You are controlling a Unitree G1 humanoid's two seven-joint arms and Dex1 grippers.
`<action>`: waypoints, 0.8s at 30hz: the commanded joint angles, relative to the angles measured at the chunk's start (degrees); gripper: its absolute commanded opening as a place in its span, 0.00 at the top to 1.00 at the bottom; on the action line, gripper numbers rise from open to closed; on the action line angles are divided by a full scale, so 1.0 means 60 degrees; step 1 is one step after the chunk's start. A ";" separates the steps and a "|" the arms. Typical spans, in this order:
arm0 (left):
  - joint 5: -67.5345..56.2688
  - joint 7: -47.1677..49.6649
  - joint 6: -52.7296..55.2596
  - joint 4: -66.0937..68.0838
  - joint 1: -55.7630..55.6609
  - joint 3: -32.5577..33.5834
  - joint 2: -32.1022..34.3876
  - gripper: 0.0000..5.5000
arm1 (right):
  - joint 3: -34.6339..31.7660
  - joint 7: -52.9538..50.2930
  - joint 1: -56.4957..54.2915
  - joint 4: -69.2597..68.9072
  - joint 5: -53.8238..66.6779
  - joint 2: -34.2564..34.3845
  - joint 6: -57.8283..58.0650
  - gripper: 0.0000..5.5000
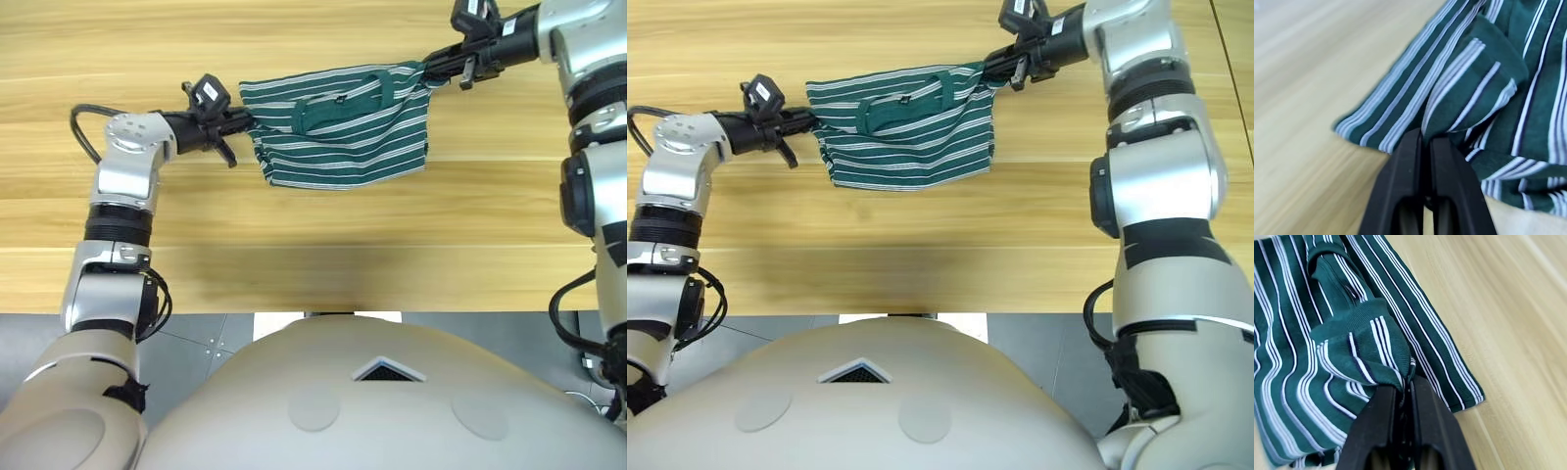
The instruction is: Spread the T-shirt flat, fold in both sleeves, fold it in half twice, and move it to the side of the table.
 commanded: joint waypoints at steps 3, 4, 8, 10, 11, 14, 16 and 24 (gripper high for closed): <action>0.0167 0.1285 -0.1144 0.2177 -0.1260 0.0624 -0.0450 0.93 | -0.0426 -0.1594 -0.0159 0.0517 -0.0572 0.0374 -0.0200 0.81; 0.0106 0.1410 -0.1282 0.2329 -0.1393 0.0750 -0.0490 0.89 | -0.0504 -0.1837 -0.0145 0.0541 -0.0616 0.0369 -0.0225 0.77; -0.0216 0.1777 -0.1610 0.2604 -0.1676 0.1316 -0.0727 0.77 | -0.1001 -0.2966 -0.0187 0.0529 -0.0661 0.0394 -0.0592 0.63; -0.0276 0.1908 -0.1640 0.2695 -0.1658 0.1457 -0.0874 0.73 | -0.1320 -0.3450 -0.0182 0.0464 -0.0525 0.0417 -0.0833 0.58; -0.0295 0.2001 -0.1660 0.2745 -0.1646 0.1524 -0.0956 0.69 | -0.1393 -0.3594 -0.0116 0.0414 -0.0551 0.0407 -0.1021 0.54; -0.0582 0.2649 -0.1719 0.2654 -0.1496 0.2010 -0.1249 0.62 | -0.1861 -0.3324 0.0329 -0.0089 -0.0162 0.0530 -0.1631 0.45; -0.0777 0.3363 -0.1697 0.1870 -0.0993 0.2435 -0.1463 0.56 | -0.2206 -0.3092 0.1023 -0.1058 0.0323 0.0773 -0.1998 0.44; -0.0420 0.4889 0.1156 -0.8830 0.5332 0.0994 -0.2250 0.44 | -0.1653 -0.3204 0.6708 -1.1207 0.2131 0.1026 0.0778 0.44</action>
